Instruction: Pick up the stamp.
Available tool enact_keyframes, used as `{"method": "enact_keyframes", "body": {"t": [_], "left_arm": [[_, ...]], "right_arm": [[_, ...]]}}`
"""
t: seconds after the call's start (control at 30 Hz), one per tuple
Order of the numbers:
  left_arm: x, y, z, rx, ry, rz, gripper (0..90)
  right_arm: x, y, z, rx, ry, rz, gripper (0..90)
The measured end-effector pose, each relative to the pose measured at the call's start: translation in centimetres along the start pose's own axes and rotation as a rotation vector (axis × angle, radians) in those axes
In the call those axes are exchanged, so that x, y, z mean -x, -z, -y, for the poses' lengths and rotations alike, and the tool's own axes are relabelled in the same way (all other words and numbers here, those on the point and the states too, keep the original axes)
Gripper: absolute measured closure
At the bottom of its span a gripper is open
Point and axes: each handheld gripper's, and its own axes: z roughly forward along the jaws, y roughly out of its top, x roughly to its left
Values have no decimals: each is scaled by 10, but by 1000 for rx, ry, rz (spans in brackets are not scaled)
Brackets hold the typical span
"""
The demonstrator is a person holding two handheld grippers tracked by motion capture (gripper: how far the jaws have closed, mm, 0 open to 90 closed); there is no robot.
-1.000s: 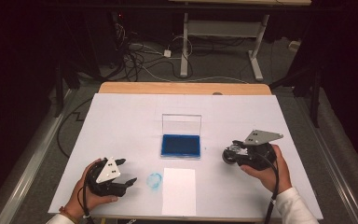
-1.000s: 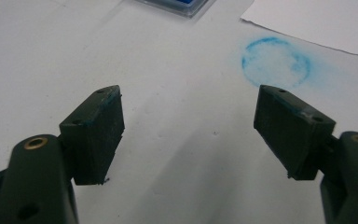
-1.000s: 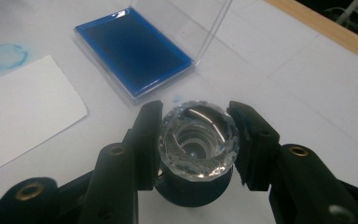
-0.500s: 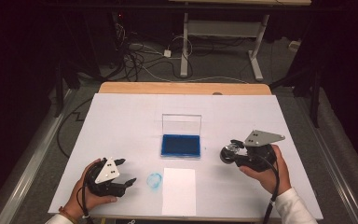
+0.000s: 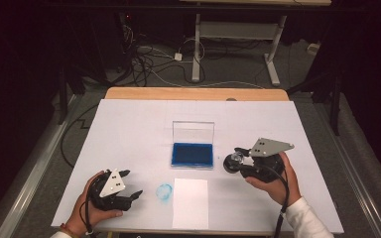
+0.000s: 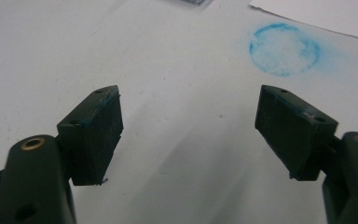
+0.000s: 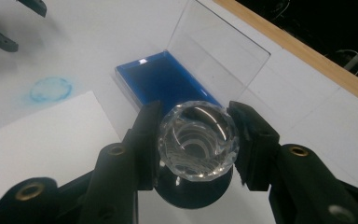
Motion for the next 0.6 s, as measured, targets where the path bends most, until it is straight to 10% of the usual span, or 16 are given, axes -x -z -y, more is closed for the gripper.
{"method": "enact_keyframes", "body": {"t": [0.6], "left_arm": [[8,8,7,-7,22,-35,215]], "right_arm": [[-17,-17,-18,56,29,-44,574]]}}
